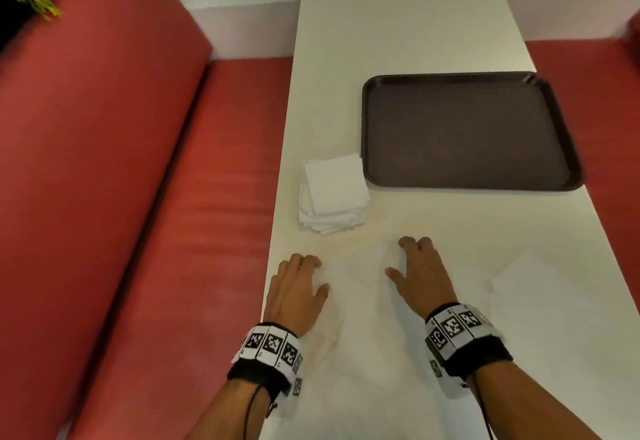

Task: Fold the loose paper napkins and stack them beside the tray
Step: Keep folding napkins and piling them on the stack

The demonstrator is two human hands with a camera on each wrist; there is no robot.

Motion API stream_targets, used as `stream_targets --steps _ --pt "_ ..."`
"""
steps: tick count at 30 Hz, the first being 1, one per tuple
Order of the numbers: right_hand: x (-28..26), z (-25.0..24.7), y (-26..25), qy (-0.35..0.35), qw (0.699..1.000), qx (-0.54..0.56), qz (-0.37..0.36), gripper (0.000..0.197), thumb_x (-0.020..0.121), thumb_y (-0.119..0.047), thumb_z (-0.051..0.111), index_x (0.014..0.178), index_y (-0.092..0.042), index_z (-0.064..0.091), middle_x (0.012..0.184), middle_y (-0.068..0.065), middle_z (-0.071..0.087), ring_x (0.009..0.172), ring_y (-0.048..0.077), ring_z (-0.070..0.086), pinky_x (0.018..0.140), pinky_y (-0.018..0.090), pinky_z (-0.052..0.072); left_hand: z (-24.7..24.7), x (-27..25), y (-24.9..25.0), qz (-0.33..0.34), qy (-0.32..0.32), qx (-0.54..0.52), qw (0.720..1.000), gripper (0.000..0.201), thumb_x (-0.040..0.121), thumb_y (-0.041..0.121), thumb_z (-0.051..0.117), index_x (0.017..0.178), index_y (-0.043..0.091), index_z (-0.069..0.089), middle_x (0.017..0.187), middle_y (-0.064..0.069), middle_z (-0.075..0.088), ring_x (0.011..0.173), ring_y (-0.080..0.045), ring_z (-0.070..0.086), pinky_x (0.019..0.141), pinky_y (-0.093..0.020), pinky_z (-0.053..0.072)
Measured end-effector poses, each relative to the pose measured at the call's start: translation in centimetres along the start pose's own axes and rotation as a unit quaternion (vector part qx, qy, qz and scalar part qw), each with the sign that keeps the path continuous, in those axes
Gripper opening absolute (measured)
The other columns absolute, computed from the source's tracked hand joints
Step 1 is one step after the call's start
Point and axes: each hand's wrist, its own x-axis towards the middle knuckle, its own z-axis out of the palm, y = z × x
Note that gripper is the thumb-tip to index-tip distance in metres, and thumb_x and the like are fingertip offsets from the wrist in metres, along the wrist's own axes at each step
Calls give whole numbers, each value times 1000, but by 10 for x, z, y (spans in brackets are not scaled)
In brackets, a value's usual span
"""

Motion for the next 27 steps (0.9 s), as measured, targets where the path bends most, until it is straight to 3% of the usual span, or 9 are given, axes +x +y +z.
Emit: stream_targets --steps 3,6,9,11,16,20,22,24,27 --pt "1 -11 -5 -3 998 48 -51 29 93 -14 60 122 -8 61 110 12 60 106 34 57 88 36 43 -13 -6 14 -1 37 -8 999 41 92 35 64 129 23 54 124 5 51 115 -18 51 95 -37 45" --pt "-14 -42 -17 43 984 142 -100 15 91 -15 65 105 -12 65 96 1 59 91 23 59 76 27 41 -35 -12 37 42 84 -41 995 48 89 32 68 133 22 53 127 5 51 115 -16 52 96 -36 47" --pt "-38 -90 -28 22 965 222 -140 7 91 -20 65 97 -20 63 94 -9 66 85 8 62 71 17 47 -63 -22 71 101 96 -91 986 56 84 29 70 136 29 49 133 12 47 122 -7 44 99 -16 36" --pt "-53 -120 -30 11 956 230 -183 8 93 -23 63 101 -24 63 95 -11 68 85 5 64 71 17 51 -81 -28 95 135 74 -109 982 55 83 28 72 134 32 51 133 17 47 123 -1 41 98 -8 30" --pt "-88 -175 -17 69 945 245 -203 8 94 -25 62 102 -28 63 97 -15 66 90 1 60 70 7 45 -95 -41 141 124 36 -129 983 20 88 36 71 106 28 66 105 17 67 101 -4 60 91 -26 48" --pt "-107 -199 4 131 932 293 -170 20 94 -21 63 113 -25 61 105 -15 67 95 -7 60 72 3 46 -90 -69 171 117 154 -190 963 52 83 37 75 129 29 52 129 16 52 117 -2 52 96 -17 43" --pt "-115 -207 13 145 916 339 -154 25 94 -17 63 118 -24 58 109 -16 66 98 -14 57 72 0 43 -87 -91 189 191 193 -172 947 71 78 42 76 139 29 43 139 14 43 129 -6 45 104 -16 37" --pt "-124 -211 20 138 898 394 -139 30 93 -16 64 120 -25 55 112 -16 65 99 -14 58 75 4 48 -75 -110 208 249 131 -133 950 91 72 56 78 147 35 31 149 16 33 141 -9 34 112 -16 29" --pt "-137 -214 21 105 864 474 -131 31 93 -15 65 120 -25 54 113 -10 68 102 2 66 79 24 59 -54 -121 230 217 82 -206 951 92 72 53 83 146 44 29 147 26 35 137 2 37 105 -6 31"
